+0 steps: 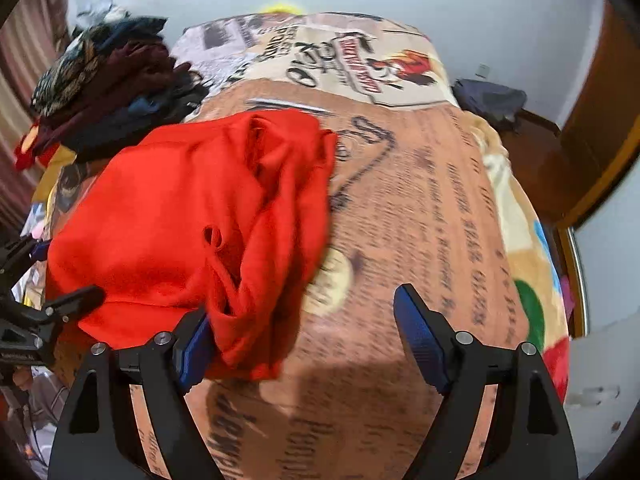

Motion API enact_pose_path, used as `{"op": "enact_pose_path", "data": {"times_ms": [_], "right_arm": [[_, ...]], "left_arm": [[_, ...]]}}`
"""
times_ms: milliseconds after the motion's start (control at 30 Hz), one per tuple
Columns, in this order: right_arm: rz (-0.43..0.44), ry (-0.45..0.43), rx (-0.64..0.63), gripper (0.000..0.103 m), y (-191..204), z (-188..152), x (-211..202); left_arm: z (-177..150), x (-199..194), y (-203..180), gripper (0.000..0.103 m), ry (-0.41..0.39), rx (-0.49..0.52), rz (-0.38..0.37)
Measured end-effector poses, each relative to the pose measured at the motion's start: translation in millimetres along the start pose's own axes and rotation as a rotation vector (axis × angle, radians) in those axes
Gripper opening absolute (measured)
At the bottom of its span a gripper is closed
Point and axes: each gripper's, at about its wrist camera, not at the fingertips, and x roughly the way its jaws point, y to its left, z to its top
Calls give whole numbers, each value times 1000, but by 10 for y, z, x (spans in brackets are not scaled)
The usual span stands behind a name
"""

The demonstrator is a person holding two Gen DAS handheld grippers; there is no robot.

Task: Fold large clothes

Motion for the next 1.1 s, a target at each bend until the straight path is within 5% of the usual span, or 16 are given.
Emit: {"op": "enact_pose_path", "data": {"times_ms": [267, 500, 767, 933, 1100], "right_arm": [[-153, -1, 37, 79, -122, -112, -150], [-25, -123, 43, 81, 74, 82, -641], [75, -139, -102, 81, 771, 367, -482], [55, -131, -159, 81, 999, 439, -226], [-8, -73, -120, 81, 800, 364, 38]], "left_arm": [[-120, 28, -73, 92, 20, 48, 44], [-158, 81, -88, 92, 29, 37, 46], [-49, -238, 19, 92, -23, -11, 11], [104, -502, 218, 92, -117, -50, 82], [116, -356, 475, 92, -80, -142, 99]]}}
